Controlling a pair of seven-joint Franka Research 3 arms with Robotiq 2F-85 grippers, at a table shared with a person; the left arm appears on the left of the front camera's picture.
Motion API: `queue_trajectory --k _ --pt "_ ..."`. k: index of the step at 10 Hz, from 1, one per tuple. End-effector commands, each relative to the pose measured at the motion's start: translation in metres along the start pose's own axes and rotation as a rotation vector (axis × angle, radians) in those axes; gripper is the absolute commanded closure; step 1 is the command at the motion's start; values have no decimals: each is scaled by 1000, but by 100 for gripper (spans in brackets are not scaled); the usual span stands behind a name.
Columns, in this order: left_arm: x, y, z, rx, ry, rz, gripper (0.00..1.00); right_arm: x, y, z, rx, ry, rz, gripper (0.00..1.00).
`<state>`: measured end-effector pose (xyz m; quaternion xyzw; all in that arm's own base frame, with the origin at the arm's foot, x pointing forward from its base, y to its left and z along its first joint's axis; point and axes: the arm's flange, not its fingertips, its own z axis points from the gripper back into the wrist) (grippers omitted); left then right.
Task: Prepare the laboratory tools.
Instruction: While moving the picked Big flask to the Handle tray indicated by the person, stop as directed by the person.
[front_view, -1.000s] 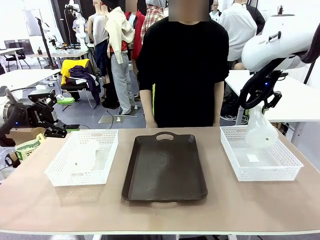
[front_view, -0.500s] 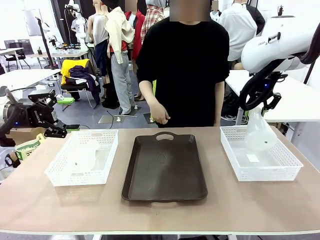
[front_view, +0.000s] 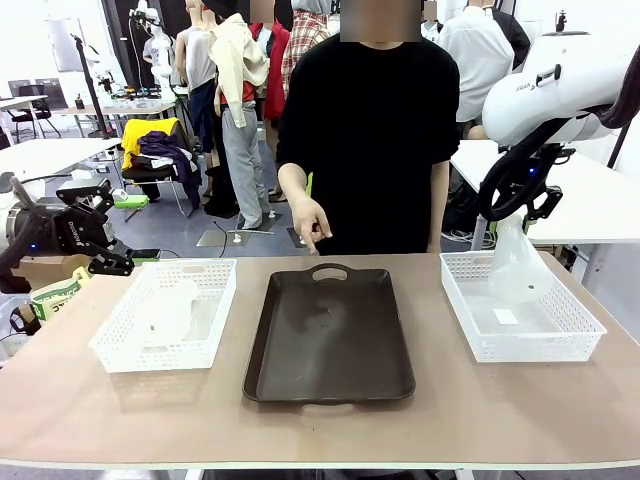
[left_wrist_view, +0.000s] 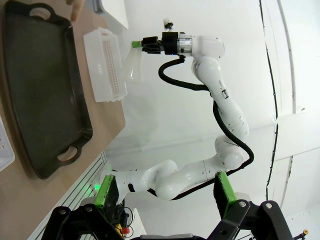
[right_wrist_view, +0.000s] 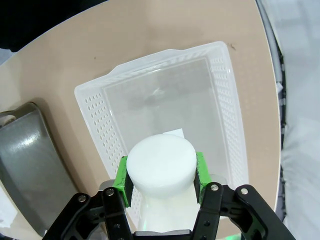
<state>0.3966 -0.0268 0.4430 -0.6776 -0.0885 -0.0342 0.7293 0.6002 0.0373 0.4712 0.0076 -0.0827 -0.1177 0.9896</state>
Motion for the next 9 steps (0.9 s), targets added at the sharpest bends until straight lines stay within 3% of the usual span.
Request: queue_trajectory --k 1,9 --pt "-1 0 1 -3 -5 -13 0 2 1 1 -5 -9 -2 100" --pt "-1 0 1 -3 -5 -13 0 2 1 1 -5 -9 -2 100"
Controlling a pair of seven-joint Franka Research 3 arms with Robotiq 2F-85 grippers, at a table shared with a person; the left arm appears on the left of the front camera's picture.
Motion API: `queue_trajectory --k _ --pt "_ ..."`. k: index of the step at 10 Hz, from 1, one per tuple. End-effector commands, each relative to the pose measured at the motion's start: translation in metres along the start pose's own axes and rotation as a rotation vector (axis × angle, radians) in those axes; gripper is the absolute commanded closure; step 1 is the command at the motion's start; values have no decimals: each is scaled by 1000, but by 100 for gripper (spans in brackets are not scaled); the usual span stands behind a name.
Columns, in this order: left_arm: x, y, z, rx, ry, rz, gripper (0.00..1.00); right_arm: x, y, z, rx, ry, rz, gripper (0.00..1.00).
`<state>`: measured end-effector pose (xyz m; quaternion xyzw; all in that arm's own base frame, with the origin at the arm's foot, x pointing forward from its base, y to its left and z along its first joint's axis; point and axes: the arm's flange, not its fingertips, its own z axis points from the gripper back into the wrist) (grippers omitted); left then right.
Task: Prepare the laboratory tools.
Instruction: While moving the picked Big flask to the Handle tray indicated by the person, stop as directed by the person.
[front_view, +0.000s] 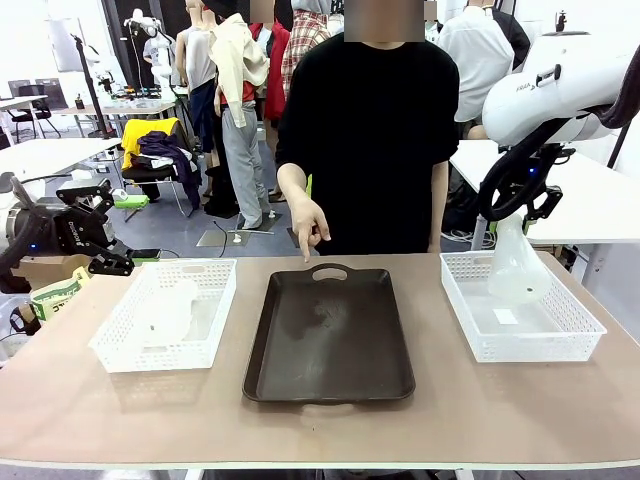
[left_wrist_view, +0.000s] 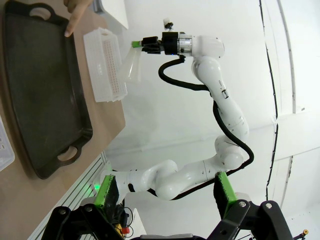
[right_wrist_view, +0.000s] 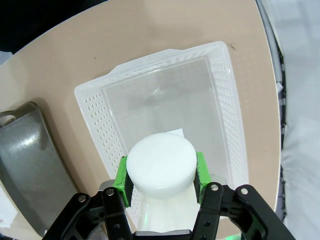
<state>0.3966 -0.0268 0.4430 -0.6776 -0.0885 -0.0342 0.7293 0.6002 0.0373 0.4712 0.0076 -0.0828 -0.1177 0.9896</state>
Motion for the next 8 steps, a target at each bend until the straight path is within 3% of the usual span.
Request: queue_trajectory --k 1,8 --pt "-1 0 1 -3 -5 -13 0 2 1 1 -5 -9 -2 100" --pt "-1 0 1 -3 -5 -13 0 -3 -1 5 -11 24 4 100"
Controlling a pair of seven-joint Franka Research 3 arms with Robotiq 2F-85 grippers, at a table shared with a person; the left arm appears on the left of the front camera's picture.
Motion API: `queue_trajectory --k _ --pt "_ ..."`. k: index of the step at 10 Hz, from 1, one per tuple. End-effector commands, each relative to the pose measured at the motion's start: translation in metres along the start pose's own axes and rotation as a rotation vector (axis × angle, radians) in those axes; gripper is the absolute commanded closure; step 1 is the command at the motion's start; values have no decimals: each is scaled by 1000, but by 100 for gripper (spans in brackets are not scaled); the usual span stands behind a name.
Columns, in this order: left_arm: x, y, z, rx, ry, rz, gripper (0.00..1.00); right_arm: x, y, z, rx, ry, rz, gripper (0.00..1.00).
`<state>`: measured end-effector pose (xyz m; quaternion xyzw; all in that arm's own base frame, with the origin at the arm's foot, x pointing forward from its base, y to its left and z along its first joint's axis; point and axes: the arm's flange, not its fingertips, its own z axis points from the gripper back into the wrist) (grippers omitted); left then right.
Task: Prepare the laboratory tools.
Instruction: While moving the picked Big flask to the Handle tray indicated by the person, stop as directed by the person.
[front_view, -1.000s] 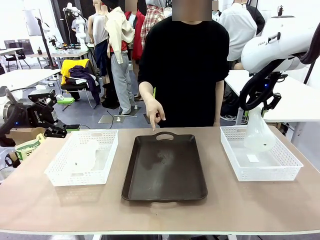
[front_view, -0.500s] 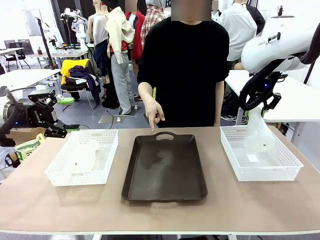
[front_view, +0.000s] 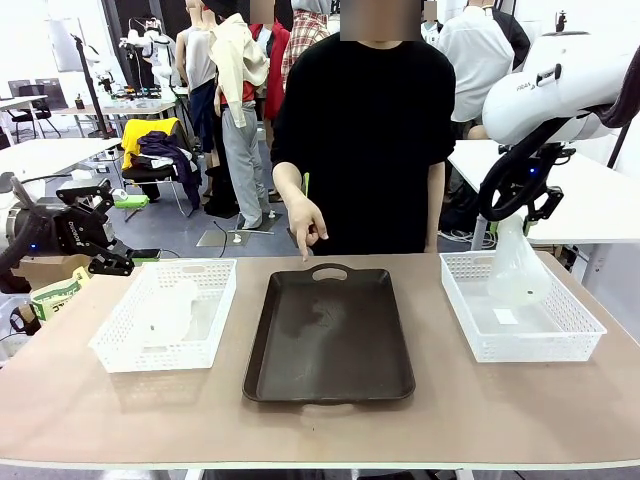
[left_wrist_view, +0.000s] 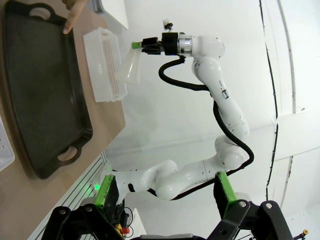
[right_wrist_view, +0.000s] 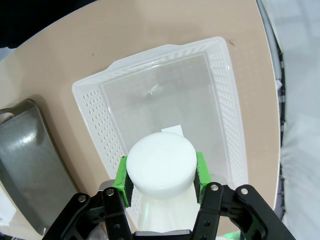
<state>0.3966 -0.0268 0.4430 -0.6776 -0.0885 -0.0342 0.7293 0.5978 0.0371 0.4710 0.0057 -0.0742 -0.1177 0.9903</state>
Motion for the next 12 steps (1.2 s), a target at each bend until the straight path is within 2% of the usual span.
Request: queue_trajectory --k 1,3,6,9,12 --pt "-1 0 1 -3 -5 -13 0 -3 2 11 0 1 -4 100" --pt "-1 0 1 -3 -5 -13 0 -5 6 28 17 -13 -6 100" --pt "-1 0 1 -3 -5 -13 0 -13 23 58 115 2 14 100" --pt "-1 0 1 -3 -5 -13 0 -28 72 75 202 55 73 100" --pt "-1 0 1 -3 -5 -13 0 -48 143 59 224 158 178 100"
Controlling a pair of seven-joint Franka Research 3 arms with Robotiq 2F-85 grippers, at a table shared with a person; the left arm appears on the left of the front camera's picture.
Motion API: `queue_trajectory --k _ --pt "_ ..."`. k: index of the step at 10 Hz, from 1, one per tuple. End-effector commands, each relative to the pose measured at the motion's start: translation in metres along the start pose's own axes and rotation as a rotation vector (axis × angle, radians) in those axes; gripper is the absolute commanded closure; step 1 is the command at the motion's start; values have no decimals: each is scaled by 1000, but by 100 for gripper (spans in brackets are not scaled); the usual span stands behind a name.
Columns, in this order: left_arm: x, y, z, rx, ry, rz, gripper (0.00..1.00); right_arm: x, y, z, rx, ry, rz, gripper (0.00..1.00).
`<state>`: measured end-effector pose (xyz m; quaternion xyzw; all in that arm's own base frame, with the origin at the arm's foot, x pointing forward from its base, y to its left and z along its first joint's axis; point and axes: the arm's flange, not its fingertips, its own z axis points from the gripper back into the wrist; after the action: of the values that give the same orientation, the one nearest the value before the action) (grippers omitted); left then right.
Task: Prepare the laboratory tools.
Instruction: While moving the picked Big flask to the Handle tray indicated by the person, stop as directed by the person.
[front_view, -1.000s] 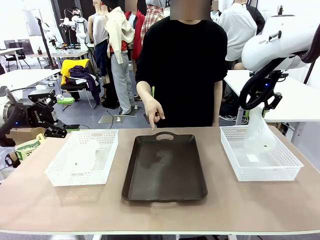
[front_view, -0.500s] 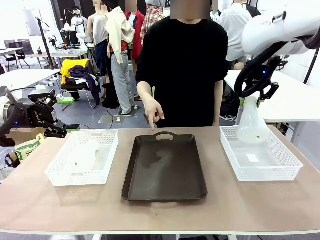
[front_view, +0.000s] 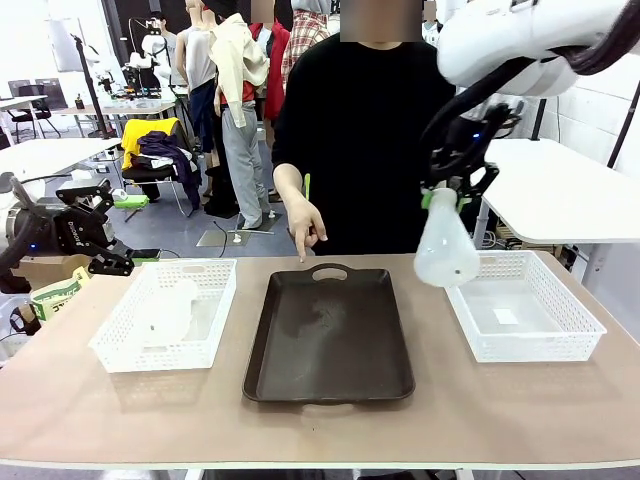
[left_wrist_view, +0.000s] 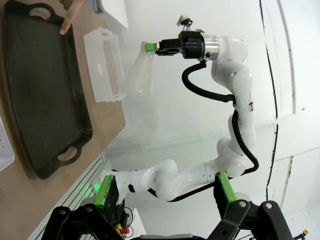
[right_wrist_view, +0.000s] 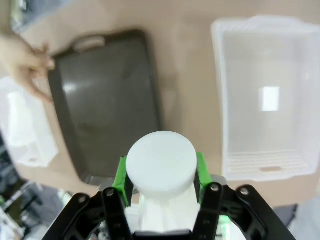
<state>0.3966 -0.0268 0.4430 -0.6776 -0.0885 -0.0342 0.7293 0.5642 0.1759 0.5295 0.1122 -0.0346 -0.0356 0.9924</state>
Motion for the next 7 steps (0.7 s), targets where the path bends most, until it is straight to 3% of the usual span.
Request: queue_trajectory --k 1,7 --pt "-1 0 1 -3 -5 -13 0 7 31 -24 19 93 48 100" --pt "-1 0 1 -3 -5 -13 0 -7 102 -113 39 251 108 100"
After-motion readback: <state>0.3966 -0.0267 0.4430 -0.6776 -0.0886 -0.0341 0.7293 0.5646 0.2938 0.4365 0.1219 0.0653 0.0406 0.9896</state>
